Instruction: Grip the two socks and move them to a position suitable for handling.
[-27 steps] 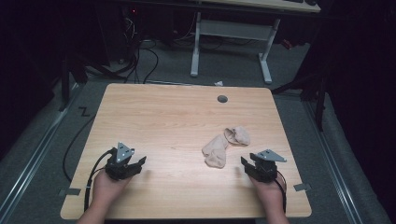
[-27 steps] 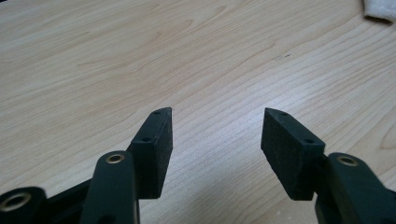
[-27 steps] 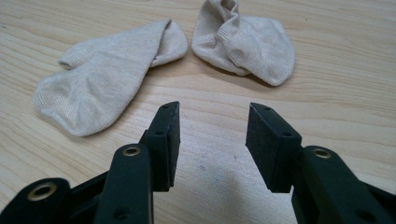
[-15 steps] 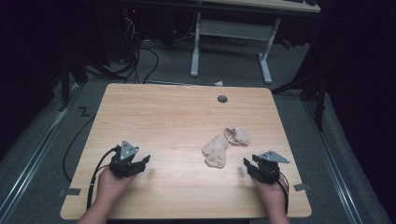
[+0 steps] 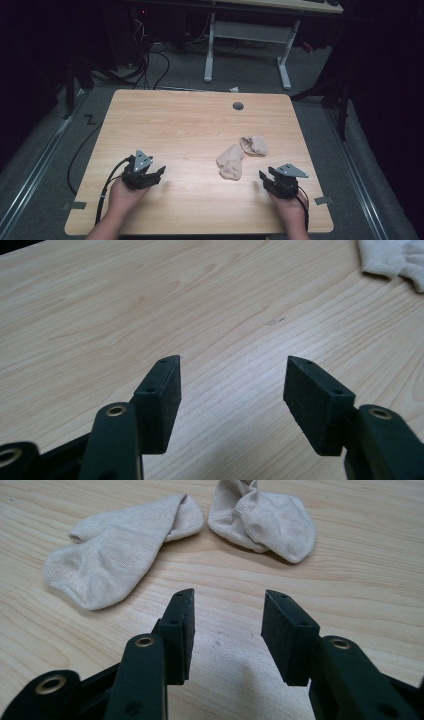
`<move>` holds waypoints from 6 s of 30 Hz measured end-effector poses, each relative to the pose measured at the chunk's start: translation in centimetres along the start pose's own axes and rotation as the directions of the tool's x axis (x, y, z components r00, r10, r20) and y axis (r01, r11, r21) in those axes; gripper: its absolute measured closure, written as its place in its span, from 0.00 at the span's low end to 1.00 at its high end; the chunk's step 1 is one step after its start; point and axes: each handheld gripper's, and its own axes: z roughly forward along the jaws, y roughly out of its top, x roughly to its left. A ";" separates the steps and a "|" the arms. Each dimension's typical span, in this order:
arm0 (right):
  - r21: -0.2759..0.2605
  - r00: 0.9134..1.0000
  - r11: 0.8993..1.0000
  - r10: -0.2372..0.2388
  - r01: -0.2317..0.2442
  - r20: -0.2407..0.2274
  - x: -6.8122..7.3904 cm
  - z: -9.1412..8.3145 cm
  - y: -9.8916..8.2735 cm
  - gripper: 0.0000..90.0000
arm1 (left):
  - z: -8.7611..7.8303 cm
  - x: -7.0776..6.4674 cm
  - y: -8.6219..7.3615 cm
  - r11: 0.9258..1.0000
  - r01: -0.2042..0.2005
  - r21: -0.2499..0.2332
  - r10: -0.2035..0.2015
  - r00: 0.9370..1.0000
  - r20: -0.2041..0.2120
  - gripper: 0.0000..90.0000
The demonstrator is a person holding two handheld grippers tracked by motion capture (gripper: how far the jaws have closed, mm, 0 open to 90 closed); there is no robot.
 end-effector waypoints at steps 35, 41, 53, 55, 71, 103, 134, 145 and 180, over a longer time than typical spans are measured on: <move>-0.101 0.996 0.993 -0.068 0.061 -0.064 4.5 2.4 7.0 0.60 | -1.7 -0.4 -0.6 1.000 0.003 0.006 -0.004 0.998 0.062 0.46; -0.054 0.987 0.988 -0.145 0.142 -0.065 6.0 2.8 5.3 0.60 | -1.3 -0.9 -0.2 1.000 -0.009 -0.008 0.010 0.997 0.071 0.45; -0.005 0.989 0.996 -0.094 0.095 -0.117 5.6 4.2 4.7 0.61 | -2.5 -0.2 -0.8 1.000 0.009 -0.017 -0.008 0.999 0.048 0.45; -0.003 0.988 0.996 -0.092 0.092 -0.125 5.7 4.4 4.7 0.64 | -2.5 -0.1 -0.8 1.000 0.006 -0.012 -0.006 0.999 0.036 0.45; 0.073 0.992 0.993 -0.083 0.090 -0.094 4.5 6.5 4.7 1.00 | -2.1 -0.7 -0.4 1.000 -0.020 -0.009 0.021 1.000 0.019 0.66; 0.139 0.968 0.973 -0.159 0.187 -0.194 7.6 4.1 2.3 0.99 | -1.1 -1.2 -0.1 1.000 -0.008 -0.011 0.009 0.997 0.081 0.56; 0.111 0.969 0.973 -0.180 0.201 -0.171 7.4 3.6 3.6 0.99 | -2.6 -1.5 -1.2 0.999 -0.028 0.016 0.027 0.998 0.054 0.56; 0.135 0.923 0.942 -0.259 0.306 -0.284 11.3 4.2 2.8 0.98 | -2.4 -1.5 -0.9 1.000 -0.029 0.008 0.028 0.997 0.066 0.56; 0.086 0.863 0.921 -0.319 0.379 -0.391 18.8 9.4 6.2 0.60 | -6.9 1.1 -4.3 0.997 0.074 -0.001 -0.074 0.996 -0.044 0.56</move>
